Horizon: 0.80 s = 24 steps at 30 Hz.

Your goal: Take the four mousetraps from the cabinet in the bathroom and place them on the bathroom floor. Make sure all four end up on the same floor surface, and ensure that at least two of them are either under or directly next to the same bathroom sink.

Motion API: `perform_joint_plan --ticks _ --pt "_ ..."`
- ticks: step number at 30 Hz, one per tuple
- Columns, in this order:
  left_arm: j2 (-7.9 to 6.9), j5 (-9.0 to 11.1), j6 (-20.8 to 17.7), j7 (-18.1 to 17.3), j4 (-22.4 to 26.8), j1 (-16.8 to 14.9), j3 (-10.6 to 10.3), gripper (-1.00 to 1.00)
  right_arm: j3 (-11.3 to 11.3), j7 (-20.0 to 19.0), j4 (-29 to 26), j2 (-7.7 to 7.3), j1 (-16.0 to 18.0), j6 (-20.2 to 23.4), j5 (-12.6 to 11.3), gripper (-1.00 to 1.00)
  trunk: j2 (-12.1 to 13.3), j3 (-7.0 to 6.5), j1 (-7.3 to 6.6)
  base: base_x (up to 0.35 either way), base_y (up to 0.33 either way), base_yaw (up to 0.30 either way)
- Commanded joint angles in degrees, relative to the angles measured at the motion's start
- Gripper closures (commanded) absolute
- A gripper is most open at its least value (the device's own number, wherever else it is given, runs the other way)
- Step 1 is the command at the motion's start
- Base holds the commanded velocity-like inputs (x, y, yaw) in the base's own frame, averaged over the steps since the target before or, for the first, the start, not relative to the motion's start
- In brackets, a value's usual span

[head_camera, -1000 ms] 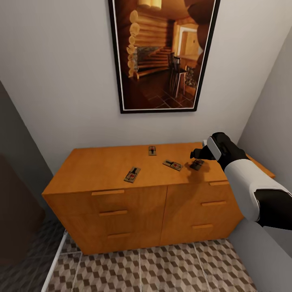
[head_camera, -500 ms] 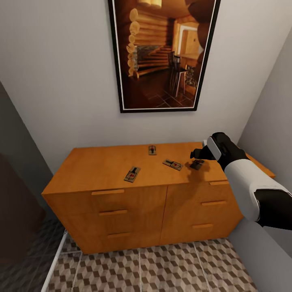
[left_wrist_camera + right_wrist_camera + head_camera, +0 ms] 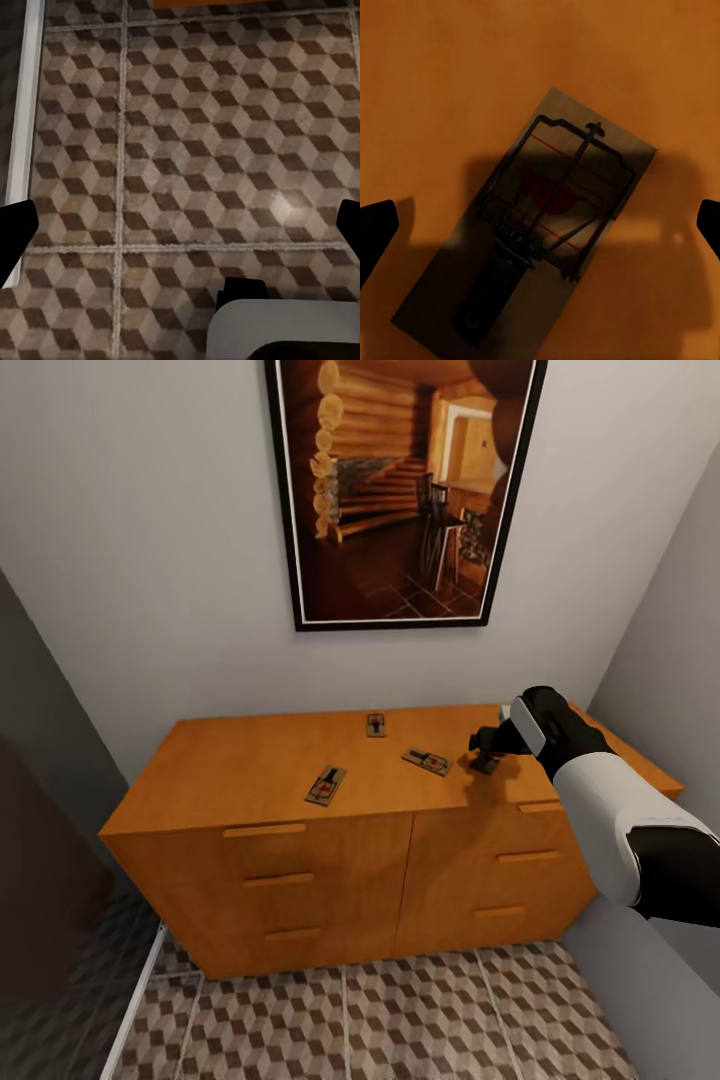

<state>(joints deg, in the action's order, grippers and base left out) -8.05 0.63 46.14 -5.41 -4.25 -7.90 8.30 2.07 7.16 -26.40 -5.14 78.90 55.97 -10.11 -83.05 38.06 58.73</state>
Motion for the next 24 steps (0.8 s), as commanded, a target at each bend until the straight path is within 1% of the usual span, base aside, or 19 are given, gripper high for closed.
perform_joint_plan --ticks 1,8,24 --pt "-0.03 0.1 0.3 -0.6 -0.2 -0.1 0.5 -1.0 0.2 0.5 -0.1 -0.04 0.0 0.2 -0.6 -1.0 0.0 0.14 0.0 0.0 0.0 0.0" --pt "-0.03 0.1 0.3 -0.6 -0.2 -0.1 0.5 -1.0 0.2 0.5 -0.1 -0.04 0.0 0.2 -0.6 -1.0 0.0 0.67 0.0 0.0 0.0 0.0" --pt "-0.03 0.1 0.3 -0.6 -0.2 -0.1 0.5 -1.0 0.2 0.5 -0.1 -0.04 0.0 0.2 -0.6 -1.0 0.0 0.81 0.0 0.0 0.0 0.0"
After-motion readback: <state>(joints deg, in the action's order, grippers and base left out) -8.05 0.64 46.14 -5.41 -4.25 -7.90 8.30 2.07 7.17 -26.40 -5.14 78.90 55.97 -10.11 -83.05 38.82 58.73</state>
